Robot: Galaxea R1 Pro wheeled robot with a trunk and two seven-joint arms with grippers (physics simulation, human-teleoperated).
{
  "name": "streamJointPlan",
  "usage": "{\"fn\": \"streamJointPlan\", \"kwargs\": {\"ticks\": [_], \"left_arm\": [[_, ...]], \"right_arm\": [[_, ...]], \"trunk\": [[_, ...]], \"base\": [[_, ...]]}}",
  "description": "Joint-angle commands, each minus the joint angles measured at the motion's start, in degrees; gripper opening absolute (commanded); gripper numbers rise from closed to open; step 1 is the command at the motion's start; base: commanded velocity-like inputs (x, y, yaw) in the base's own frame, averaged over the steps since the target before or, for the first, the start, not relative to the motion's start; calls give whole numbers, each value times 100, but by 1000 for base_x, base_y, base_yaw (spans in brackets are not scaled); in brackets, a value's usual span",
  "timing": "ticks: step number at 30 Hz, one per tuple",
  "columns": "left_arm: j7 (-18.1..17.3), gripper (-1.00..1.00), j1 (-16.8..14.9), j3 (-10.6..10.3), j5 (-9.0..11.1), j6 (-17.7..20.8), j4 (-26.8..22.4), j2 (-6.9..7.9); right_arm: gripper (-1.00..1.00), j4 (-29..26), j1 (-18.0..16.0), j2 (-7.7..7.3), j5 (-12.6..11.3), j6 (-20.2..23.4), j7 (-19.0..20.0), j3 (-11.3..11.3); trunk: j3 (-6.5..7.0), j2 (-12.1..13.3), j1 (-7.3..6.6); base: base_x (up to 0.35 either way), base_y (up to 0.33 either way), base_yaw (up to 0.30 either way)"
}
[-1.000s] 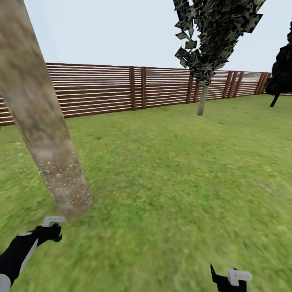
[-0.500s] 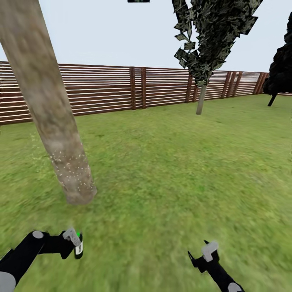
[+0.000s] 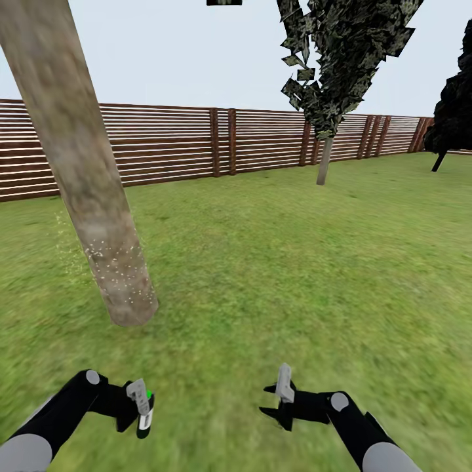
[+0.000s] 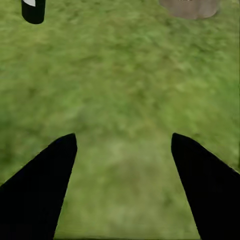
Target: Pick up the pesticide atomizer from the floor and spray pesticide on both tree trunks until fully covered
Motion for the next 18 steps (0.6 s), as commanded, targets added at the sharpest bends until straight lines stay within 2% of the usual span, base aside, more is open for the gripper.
{"fn": "streamJointPlan", "kwargs": {"ticks": [1,2,6,8,10,12,13,18], "left_arm": [[-22,-100,-10,-20,-29,62,-12,-13],[-23,-100,-15,-21,-46,61,-10,-38],[-24,-100,-20,-47,-78,52,-12,-269],[-24,-100,-23,-161,-74,54,-13,-341],[-24,-100,-35,-254,-82,57,-13,-494],[-24,-100,-91,-441,-95,63,-13,-577],[-24,-100,-104,-528,-92,65,-13,-591],[-24,-100,-116,-631,-91,67,-13,-676]], "right_arm": [[-100,-26,-3,19,47,-5,44,-17],[-100,-44,-3,60,47,4,50,-6],[-100,-72,-3,378,55,13,65,22],[-100,-72,-3,435,56,13,66,30],[-100,-72,-3,566,60,13,66,103],[-100,-72,-3,603,57,13,66,452],[-100,-72,-3,613,57,13,66,539],[-100,-79,-3,632,49,13,66,629]], "trunk": [[-6,-2,-1],[-6,-2,-1],[-6,-2,-1],[-6,-2,-1],[-6,-2,-1],[-6,-2,-1],[-6,-2,-1],[-6,-2,-1]], "base": [[0,0,0],[0,0,0],[0,0,0],[0,0,0],[0,0,0],[0,0,0],[0,0,0],[0,0,0]]}}
